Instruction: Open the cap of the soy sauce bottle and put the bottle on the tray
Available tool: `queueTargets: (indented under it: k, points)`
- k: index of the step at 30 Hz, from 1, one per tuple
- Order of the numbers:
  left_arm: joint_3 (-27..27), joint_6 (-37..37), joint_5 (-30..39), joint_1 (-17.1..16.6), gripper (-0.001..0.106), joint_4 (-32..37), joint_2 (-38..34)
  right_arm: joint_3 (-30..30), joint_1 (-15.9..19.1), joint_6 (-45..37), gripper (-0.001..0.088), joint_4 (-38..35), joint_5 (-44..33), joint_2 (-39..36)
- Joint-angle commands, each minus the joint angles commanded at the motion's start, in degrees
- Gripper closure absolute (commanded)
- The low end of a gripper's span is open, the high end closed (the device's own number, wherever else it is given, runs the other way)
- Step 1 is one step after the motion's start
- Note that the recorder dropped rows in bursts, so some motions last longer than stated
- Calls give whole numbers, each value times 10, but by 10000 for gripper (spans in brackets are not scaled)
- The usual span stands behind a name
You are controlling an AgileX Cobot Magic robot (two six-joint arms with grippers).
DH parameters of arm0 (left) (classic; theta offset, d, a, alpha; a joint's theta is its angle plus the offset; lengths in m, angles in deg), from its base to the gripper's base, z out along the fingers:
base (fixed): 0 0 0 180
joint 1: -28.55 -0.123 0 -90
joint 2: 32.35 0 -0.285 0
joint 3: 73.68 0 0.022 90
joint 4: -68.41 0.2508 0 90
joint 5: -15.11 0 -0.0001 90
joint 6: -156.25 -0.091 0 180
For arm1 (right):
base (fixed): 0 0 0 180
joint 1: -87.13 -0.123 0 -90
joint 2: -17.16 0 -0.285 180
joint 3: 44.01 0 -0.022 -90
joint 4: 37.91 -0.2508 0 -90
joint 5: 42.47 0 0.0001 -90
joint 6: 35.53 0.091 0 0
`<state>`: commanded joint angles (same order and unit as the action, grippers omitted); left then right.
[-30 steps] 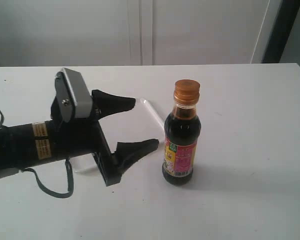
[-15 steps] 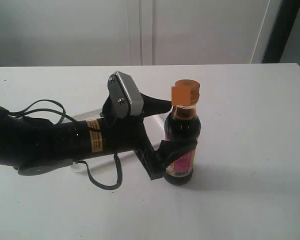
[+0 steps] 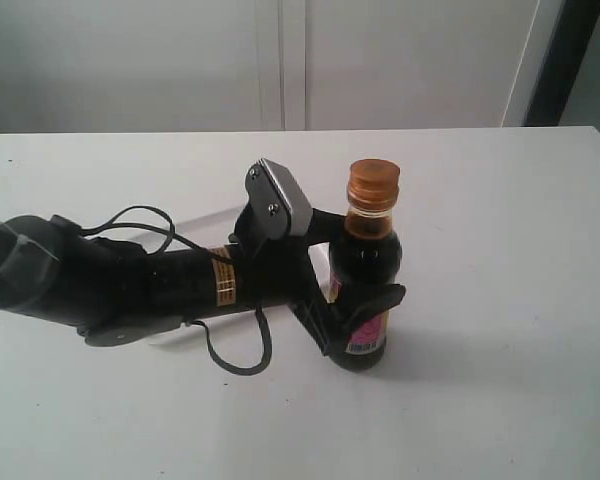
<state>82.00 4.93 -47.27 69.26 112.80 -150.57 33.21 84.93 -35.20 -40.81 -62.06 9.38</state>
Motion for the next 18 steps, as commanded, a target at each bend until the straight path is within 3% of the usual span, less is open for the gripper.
queueTargets:
  k: [9, 13, 18]
  points:
    - [2, 25, 1, 0, 278, 1, -10, 0, 0, 0, 868, 0, 0, 0]
    - [2, 26, 1, 0, 518, 1, -10, 0, 0, 0, 868, 0, 0, 0]
    - [2, 26, 1, 0, 912, 1, -10, 0, 0, 0, 868, 0, 0, 0]
